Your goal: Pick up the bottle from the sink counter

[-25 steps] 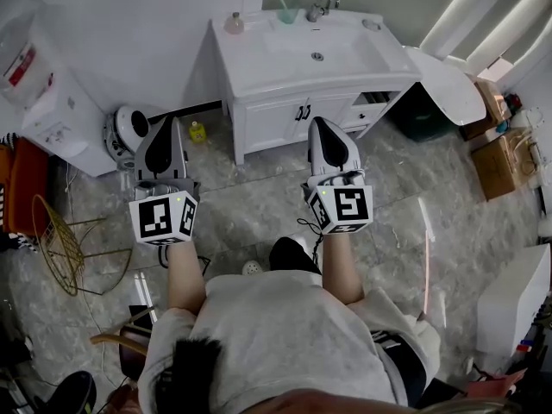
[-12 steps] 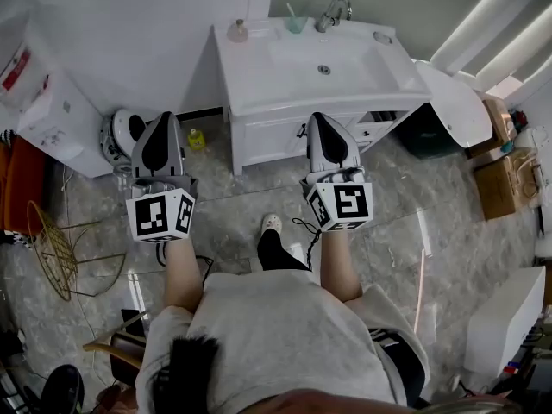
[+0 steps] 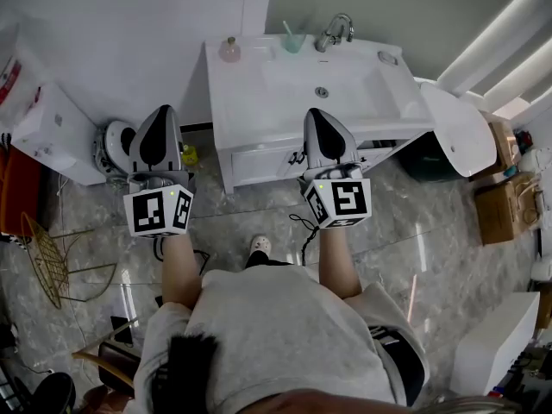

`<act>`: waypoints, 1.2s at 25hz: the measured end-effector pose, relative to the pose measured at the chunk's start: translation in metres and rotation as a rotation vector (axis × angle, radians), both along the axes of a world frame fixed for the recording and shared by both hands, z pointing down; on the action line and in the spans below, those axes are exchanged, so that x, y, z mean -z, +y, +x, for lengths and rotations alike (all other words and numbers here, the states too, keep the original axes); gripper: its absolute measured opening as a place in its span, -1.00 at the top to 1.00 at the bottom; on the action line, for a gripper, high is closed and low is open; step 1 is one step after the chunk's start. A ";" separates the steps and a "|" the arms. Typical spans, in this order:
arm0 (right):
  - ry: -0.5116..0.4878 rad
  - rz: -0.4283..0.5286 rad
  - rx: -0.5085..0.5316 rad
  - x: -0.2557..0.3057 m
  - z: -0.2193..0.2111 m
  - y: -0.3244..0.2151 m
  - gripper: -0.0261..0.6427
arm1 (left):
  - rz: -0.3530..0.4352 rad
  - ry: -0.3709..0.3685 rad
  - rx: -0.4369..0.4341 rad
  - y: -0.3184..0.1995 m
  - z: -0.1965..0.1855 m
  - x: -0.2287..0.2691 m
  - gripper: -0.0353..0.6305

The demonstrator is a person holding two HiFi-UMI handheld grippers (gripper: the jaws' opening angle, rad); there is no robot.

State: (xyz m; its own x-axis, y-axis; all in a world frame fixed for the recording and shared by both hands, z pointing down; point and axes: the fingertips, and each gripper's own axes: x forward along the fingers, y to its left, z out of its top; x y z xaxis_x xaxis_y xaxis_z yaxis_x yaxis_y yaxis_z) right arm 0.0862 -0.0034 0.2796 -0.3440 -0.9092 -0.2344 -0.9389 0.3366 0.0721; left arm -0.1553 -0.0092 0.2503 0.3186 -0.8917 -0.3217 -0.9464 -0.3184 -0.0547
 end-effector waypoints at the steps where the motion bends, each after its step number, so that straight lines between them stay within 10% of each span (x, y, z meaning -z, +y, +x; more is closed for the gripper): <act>1: 0.000 0.000 0.005 0.000 0.005 -0.009 0.89 | 0.004 0.002 0.003 -0.008 0.006 0.001 0.88; 30: -0.020 -0.007 0.059 -0.013 0.042 -0.229 0.89 | -0.019 0.029 -0.016 -0.222 0.057 -0.004 0.88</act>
